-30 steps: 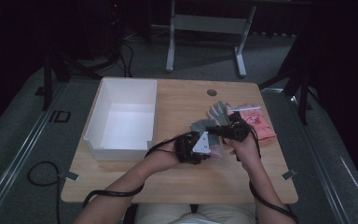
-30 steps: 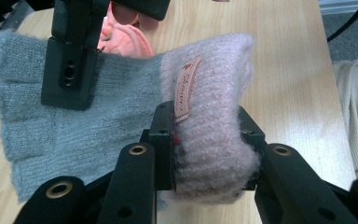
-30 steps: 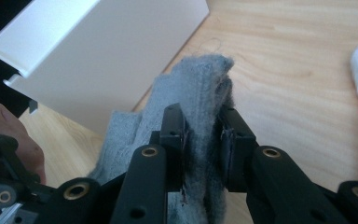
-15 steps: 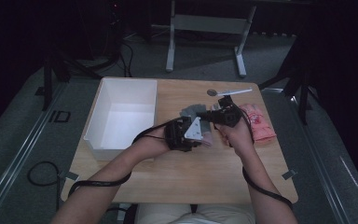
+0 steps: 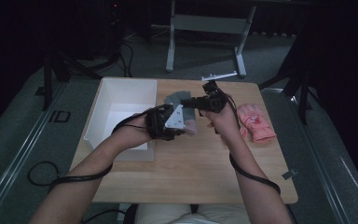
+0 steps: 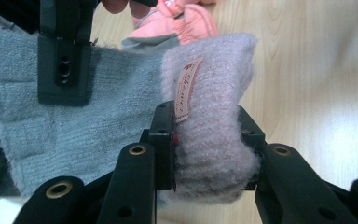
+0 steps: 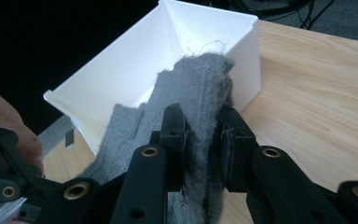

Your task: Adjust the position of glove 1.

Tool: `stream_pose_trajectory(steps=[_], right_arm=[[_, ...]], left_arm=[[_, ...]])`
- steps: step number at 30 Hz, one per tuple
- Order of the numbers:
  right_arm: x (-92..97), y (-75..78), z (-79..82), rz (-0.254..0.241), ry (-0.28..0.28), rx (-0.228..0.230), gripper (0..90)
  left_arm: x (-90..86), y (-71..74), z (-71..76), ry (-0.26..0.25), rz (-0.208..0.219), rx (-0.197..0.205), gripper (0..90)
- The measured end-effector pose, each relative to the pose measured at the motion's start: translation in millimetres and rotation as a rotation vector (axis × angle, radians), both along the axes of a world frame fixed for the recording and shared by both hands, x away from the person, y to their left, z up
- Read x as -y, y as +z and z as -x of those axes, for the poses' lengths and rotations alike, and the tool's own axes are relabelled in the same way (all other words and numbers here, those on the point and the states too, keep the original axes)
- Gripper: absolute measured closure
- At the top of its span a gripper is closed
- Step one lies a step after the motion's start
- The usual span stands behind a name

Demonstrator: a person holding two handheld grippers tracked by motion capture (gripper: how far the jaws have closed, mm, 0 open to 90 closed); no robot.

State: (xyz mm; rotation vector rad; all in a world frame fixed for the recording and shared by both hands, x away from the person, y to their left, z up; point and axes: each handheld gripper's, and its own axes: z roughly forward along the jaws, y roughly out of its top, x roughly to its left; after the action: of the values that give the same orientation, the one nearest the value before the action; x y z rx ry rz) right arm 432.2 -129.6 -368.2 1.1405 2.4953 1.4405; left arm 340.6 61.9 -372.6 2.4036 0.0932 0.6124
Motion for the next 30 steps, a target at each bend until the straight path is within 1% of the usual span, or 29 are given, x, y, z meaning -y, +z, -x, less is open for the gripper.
stream_pose_trajectory(steps=[3,4,5,9,12,16,21,23,24,26,27,28,29,30], right_arm=[[-10.2,2.9,-3.1,0.001,0.006,0.002,74.4],[-16.9,4.6,-4.9,-0.003,0.013,0.003,74.4],[-19.8,5.3,-5.6,0.000,0.016,0.006,74.4],[-34.1,7.1,-7.9,0.005,0.030,0.011,74.4],[-46.2,7.1,-9.6,0.010,0.044,0.009,74.4],[-63.8,9.2,-11.7,0.011,0.059,0.012,74.4],[-89.3,9.7,-15.5,0.002,0.075,0.003,74.4],[-98.3,9.4,-16.2,0.008,0.084,0.007,74.4],[-104.3,9.4,-16.6,0.007,0.088,0.006,74.4],[-107.9,9.1,-17.1,0.010,0.090,0.004,74.4],[-121.3,6.8,-18.7,0.009,0.095,0.001,74.4],[-127.2,5.6,-19.1,0.010,0.095,0.007,74.4],[-127.2,5.6,-19.1,0.010,0.095,0.007,74.4],[-139.1,1.2,-19.7,0.002,0.096,0.002,74.4]], left_arm=[[-11.8,4.9,-2.9,0.013,-0.016,-0.002,67.7],[-14.2,5.7,-3.2,0.015,-0.015,-0.003,67.6],[-18.2,6.7,-3.5,0.022,-0.015,-0.005,67.6],[-29.9,6.3,-2.7,0.038,-0.024,0.003,67.6],[-39.8,6.7,-2.8,0.043,-0.031,-0.001,67.6],[-58.3,8.9,-5.5,0.048,-0.032,-0.015,67.6],[-83.1,8.8,-7.3,0.058,-0.028,-0.027,67.4],[-93.4,7.8,-6.5,0.065,-0.040,-0.016,67.3],[-96.8,7.0,-6.2,0.066,-0.039,-0.013,67.3],[-96.8,7.0,-6.2,0.066,-0.039,-0.013,67.3],[-113.9,2.0,-6.6,0.074,-0.049,0.002,67.3],[-117.9,0.6,-6.7,0.077,-0.051,0.002,67.3],[-117.9,0.6,-6.7,0.077,-0.051,0.002,67.3],[-130.6,-3.4,-7.1,0.076,-0.079,0.005,67.1]])
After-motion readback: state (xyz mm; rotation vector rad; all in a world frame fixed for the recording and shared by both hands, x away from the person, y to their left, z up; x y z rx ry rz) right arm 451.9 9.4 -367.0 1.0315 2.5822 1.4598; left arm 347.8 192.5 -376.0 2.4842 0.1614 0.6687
